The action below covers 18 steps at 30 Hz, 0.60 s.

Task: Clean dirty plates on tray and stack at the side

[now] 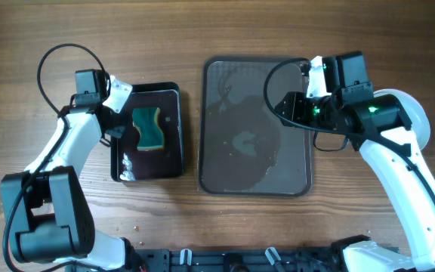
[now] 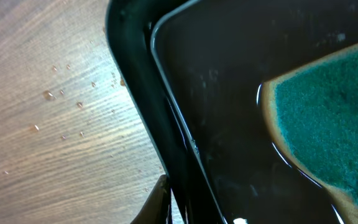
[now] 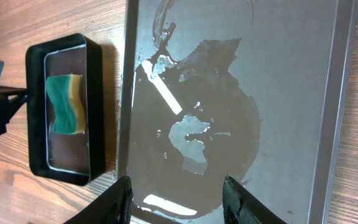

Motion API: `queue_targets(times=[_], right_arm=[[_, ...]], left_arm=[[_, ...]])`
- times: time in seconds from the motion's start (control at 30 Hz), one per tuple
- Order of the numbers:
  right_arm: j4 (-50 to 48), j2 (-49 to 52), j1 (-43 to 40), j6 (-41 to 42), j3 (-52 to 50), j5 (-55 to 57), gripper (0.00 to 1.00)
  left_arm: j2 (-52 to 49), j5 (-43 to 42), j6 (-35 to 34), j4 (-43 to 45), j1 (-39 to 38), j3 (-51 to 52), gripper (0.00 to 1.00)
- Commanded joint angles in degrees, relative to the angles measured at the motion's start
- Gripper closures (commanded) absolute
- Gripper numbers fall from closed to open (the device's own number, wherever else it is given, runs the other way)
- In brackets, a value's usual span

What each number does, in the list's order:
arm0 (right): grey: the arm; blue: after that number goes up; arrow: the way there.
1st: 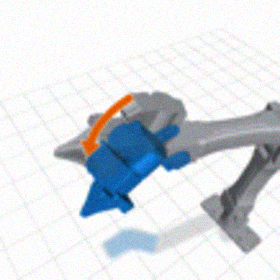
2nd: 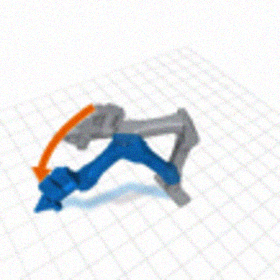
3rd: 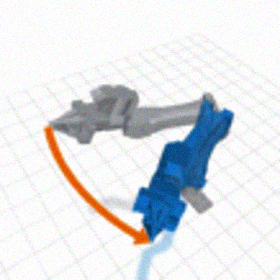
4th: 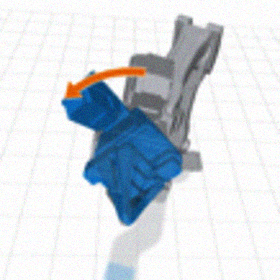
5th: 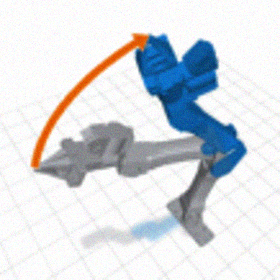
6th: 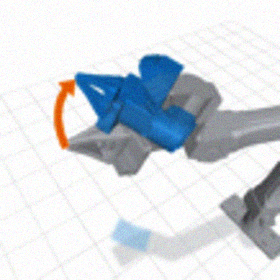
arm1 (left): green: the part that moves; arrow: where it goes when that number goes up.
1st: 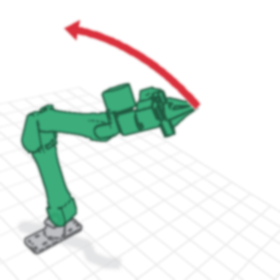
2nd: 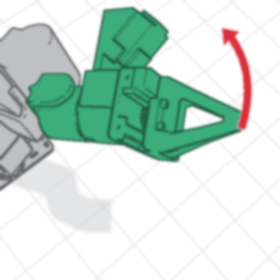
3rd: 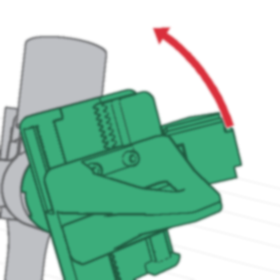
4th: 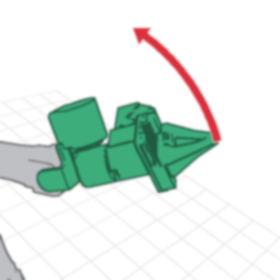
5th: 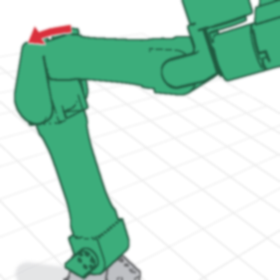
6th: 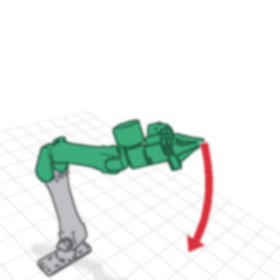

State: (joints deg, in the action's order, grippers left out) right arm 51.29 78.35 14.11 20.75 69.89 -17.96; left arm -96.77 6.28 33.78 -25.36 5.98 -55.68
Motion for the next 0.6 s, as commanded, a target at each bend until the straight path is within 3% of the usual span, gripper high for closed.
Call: queue_targets(times=[0.0, 0.1, 0.17, 0.3, 0.43, 0.53, 0.57], right_arm=[[-0.7, 0.3, 0.2, 0.4, -0.3, 0.6, 0.53], [-0.7, 0.3, 0.2, 0.4, -0.3, 0.6, 0.53], [-0.7, 0.3, 0.2, 0.4, -0.3, 0.6, 0.53], [-0.7, 0.3, 0.2, 0.4, -0.3, 0.5, 0.53], [-0.7, 0.3, 0.2, 0.4, -0.3, 0.5, 0.53], [-0.7, 0.3, 0.2, 0.4, -0.3, 0.5, 0.53], [-0.7, 0.3, 0.2, 0.4, -0.3, 0.5, 0.53]], left_arm=[[-0.9, 0.9, 2.9, 0.6, 0.1, -0.3, 0.96], [-0.8, 0.9, -2.4, 1.5, 0.2, -0.3, 0.96], [-0.5, 0.9, -8.0, 2.1, 0.1, -0.3, 0.75], [1.7, 0.9, -18.1, 1.4, 0.1, -0.3, 0.45], [7.3, 0.8, -29.6, -1.6, 0.1, -0.3, 0.34], [12.5, 0.2, -33.6, -4.8, 0.1, -0.3, 0.27], [14.4, -0.5, -34.3, -5.9, 0.1, -0.3, 0.12]])
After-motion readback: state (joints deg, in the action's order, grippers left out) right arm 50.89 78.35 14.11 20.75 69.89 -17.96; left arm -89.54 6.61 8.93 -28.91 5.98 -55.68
